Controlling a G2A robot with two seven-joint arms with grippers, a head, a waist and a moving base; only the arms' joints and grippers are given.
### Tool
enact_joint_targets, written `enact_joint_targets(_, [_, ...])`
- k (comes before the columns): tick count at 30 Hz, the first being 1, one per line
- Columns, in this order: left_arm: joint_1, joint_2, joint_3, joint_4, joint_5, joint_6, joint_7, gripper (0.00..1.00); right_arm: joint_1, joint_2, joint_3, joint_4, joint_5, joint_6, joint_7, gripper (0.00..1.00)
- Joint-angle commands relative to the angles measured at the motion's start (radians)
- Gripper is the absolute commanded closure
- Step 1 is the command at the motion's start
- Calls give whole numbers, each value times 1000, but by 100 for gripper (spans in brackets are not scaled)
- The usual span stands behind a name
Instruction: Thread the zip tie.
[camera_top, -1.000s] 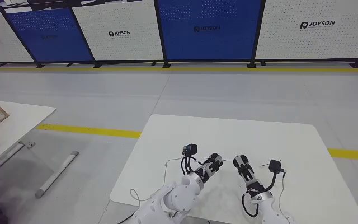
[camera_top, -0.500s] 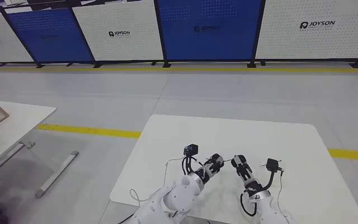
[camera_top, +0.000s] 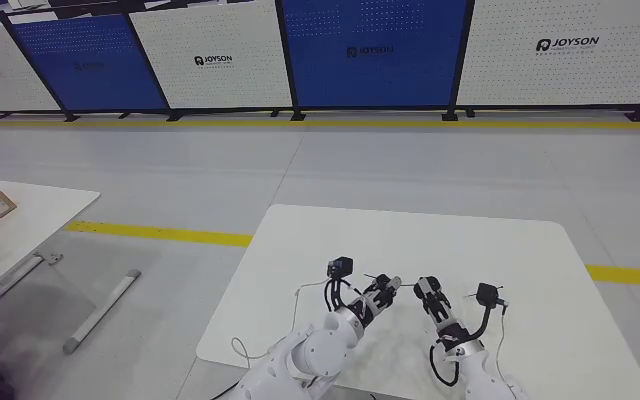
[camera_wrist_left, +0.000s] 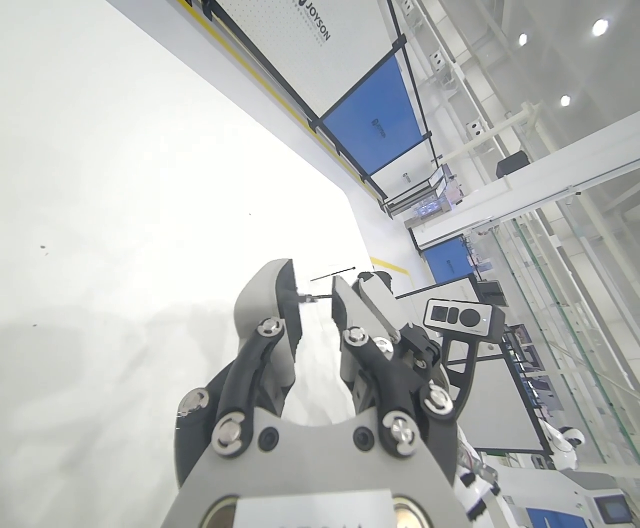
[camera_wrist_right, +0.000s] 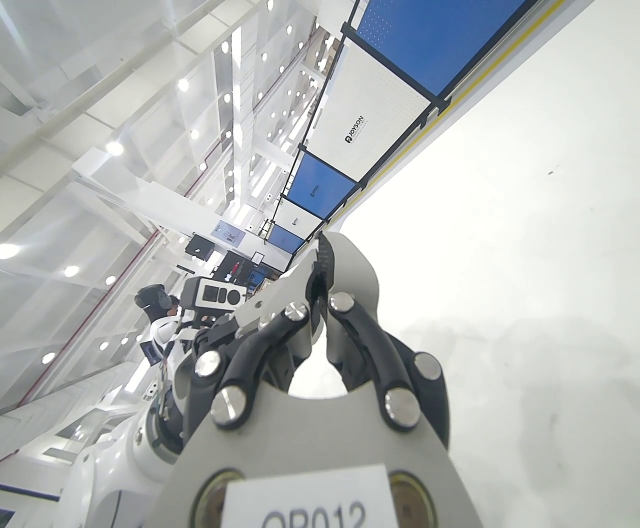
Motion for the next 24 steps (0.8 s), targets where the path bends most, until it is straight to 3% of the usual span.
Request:
enact_joint_targets(1, [0, 0, -2, 0, -1, -1, 6, 83, 0, 0, 1, 1, 0, 3, 0, 100])
enact_joint_targets(3, [0, -1, -4, 2, -3, -2, 10, 88, 3, -1, 2, 5, 3, 8, 2, 100])
enact_joint_targets(21, [19, 5, -39, 4, -15, -25, 5, 93, 0, -8, 3, 11, -6, 23, -16, 100])
enact_joint_targets(24, [19, 5, -38, 2, -13, -26, 2, 98, -2, -9, 3, 10, -7, 23, -17, 100])
